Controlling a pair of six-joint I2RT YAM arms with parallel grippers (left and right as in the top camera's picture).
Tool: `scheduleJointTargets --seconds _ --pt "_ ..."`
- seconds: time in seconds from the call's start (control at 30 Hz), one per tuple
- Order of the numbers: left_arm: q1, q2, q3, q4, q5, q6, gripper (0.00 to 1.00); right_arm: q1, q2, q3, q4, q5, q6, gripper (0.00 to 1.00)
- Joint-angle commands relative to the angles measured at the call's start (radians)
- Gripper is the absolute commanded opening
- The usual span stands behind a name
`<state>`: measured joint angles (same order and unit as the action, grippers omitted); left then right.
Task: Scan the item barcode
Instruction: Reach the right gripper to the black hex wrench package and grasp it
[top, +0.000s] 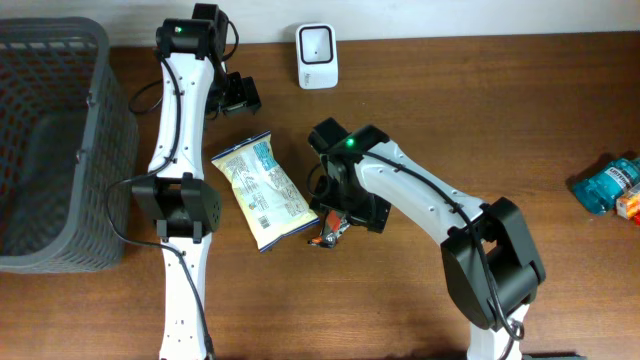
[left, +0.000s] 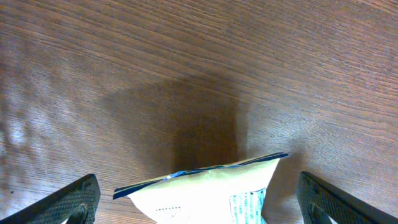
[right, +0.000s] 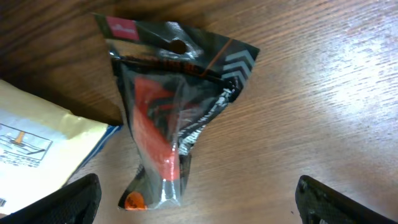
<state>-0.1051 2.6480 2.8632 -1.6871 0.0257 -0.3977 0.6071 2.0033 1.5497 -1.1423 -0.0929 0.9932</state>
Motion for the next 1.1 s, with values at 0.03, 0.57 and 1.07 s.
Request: scheduleJointTargets --seconds 0.03,0.57,1.07 --pt "0.002 -0.008 0.014 -0.001 -0.004 -0.009 0.99 0.017 0.013 -0.009 0.029 0.051 0.045 0.8" --pt "0.002 -0.008 0.014 -0.001 -0.004 -0.009 0.99 0.06 0.132 -0.009 0.061 0.051 0.044 0.49" --pt "0.002 -0.008 0.014 -0.001 -0.004 -0.009 0.99 0.023 0.135 0.06 -0.005 0.091 -0.187 0.25"
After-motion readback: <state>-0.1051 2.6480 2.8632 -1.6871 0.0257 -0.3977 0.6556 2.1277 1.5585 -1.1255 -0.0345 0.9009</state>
